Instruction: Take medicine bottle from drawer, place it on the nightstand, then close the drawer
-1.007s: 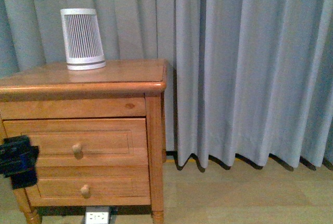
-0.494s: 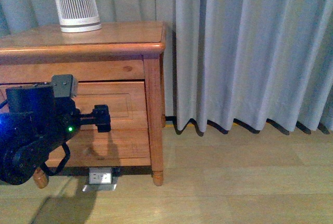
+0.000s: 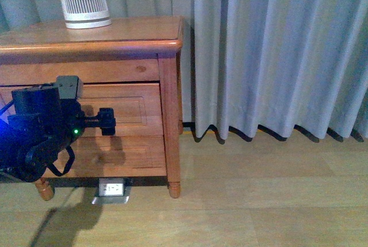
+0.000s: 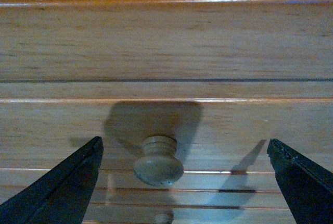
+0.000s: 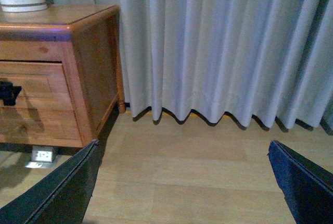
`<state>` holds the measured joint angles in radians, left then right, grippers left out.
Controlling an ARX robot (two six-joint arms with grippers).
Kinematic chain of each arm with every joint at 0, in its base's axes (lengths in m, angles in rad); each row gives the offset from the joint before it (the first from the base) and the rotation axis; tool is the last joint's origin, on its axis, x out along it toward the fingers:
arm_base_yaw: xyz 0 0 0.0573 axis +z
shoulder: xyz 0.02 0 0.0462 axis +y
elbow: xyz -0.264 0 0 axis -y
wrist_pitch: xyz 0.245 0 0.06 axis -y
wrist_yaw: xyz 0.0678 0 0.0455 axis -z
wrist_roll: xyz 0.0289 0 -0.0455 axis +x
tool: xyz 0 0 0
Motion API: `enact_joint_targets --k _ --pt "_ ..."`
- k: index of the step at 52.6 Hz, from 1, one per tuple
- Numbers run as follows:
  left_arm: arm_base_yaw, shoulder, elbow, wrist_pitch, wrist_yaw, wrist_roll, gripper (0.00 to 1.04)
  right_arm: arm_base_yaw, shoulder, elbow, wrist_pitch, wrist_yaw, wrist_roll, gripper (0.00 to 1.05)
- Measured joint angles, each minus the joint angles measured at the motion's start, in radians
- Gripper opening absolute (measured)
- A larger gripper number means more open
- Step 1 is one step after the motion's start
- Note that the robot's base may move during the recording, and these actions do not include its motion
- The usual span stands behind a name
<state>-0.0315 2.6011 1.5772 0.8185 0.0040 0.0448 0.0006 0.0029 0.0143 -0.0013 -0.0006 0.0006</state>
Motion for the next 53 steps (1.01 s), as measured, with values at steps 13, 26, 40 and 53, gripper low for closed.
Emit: enact_joint_targets --k 13,26,40,53 --pt "0.003 0.029 0.044 -0.037 0.004 0.016 0.98 0.0 0.0 0.0 0.0 0.0 0.0 0.98" --pt "0.006 0.039 0.055 -0.04 0.005 0.018 0.98 0.0 0.0 0.0 0.0 0.0 0.0 0.98" --pt "0.012 0.039 0.055 -0.039 0.003 0.034 0.67 0.0 0.0 0.0 0.0 0.0 0.0 0.98" --pt "0.02 0.039 0.055 -0.033 -0.007 0.045 0.3 0.0 0.0 0.0 0.0 0.0 0.0 0.98"
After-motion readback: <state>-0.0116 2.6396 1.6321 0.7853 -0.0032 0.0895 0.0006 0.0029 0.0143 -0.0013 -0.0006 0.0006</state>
